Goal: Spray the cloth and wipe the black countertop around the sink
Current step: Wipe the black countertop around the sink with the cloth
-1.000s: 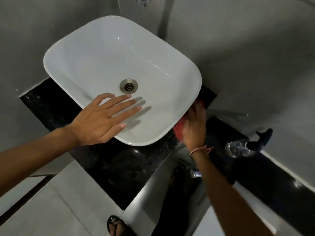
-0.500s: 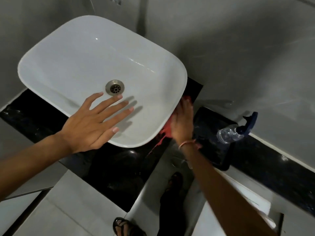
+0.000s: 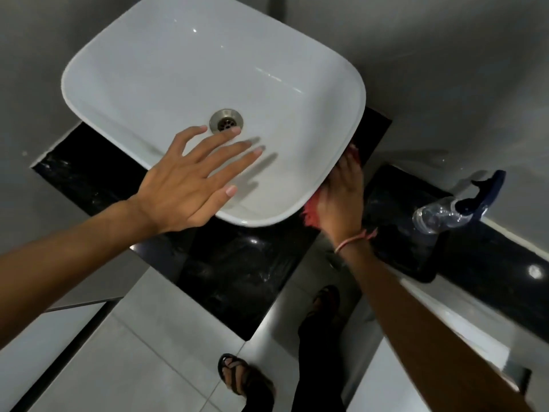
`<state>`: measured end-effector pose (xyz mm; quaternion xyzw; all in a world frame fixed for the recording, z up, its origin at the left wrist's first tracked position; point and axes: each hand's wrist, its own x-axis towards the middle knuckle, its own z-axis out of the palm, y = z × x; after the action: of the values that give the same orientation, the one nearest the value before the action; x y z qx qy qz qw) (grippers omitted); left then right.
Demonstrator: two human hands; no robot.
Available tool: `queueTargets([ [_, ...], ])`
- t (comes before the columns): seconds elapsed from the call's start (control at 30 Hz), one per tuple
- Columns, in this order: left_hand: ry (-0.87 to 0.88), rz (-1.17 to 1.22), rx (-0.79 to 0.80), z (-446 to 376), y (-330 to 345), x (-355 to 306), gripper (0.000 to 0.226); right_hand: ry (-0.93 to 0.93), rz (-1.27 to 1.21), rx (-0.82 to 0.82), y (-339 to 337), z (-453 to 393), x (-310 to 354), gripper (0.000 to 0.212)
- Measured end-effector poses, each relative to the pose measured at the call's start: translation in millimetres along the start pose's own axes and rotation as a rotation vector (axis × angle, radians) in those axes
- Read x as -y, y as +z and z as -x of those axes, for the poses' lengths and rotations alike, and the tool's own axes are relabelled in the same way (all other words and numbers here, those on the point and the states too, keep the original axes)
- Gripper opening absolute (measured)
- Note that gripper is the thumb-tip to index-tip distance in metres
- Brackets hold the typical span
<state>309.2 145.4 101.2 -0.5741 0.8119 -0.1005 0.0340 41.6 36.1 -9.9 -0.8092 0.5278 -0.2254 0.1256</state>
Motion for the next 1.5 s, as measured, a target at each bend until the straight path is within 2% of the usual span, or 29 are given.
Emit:
queueTargets([
  [0.03,-0.004,0.007,-0.011,0,-1,-2,0.059,0.034,-0.034,0.041,4,38,14,0.047],
  [0.1,-0.028,0.029,-0.002,0,-4,-3,0.058,0.215,-0.096,0.260,5,110,54,0.050],
  [0.13,-0.049,0.036,0.009,2,-8,-7,0.058,0.180,-0.069,0.262,4,135,77,0.056],
  [0.2,-0.134,0.064,0.025,6,-17,-15,0.060,-0.001,-0.059,0.122,7,158,112,0.057],
  [0.23,-0.207,0.101,0.012,11,-22,-23,0.062,-0.006,-0.123,0.109,1,161,124,0.050],
  [0.3,-0.425,0.239,-0.150,29,-31,-46,0.059,0.092,-0.380,0.066,-28,150,122,0.044],
  [0.37,-0.625,0.432,-0.427,57,-32,-81,0.050,0.292,-0.569,-0.040,-65,131,99,0.045],
  [0.4,-0.677,0.510,-0.500,68,-32,-106,0.048,0.320,-0.577,-0.130,-84,119,87,0.044],
  [0.43,-0.690,0.573,-0.496,74,-32,-134,0.050,0.290,-0.552,-0.213,-100,104,79,0.041],
  [0.53,-0.622,0.569,-0.182,61,-14,-202,0.058,0.086,-0.486,-0.242,-122,52,84,0.032],
  [0.6,-0.623,0.525,-0.018,34,1,-230,0.064,-0.074,-0.407,-0.167,-125,21,93,0.031],
  [0.67,-0.689,0.498,0.101,20,24,-230,0.066,-0.221,-0.370,-0.041,-108,-3,115,0.032],
  [0.77,-0.674,0.395,0.118,25,49,-222,0.063,-0.361,-0.224,0.166,-79,-12,147,0.043],
  [0.87,-0.529,0.395,0.123,47,58,-219,0.062,-0.469,-0.064,0.294,-63,-4,158,0.057],
  [0.97,-0.404,0.371,0.095,70,67,-204,0.061,-0.530,-0.034,0.262,-57,2,154,0.068],
  [1.07,-0.203,0.373,0.045,96,75,-173,0.059,-0.628,0.072,0.284,-56,4,150,0.078],
  [1.23,0.034,0.303,0.018,127,93,-64,0.061,-0.688,0.171,0.349,-56,-1,153,0.085],
  [1.37,0.020,0.280,0.058,141,105,43,0.061,-0.679,0.206,0.374,-58,-4,157,0.087],
  [1.5,-0.128,0.303,0.095,154,115,144,0.062,-0.684,0.198,0.343,-57,-2,156,0.085],
])
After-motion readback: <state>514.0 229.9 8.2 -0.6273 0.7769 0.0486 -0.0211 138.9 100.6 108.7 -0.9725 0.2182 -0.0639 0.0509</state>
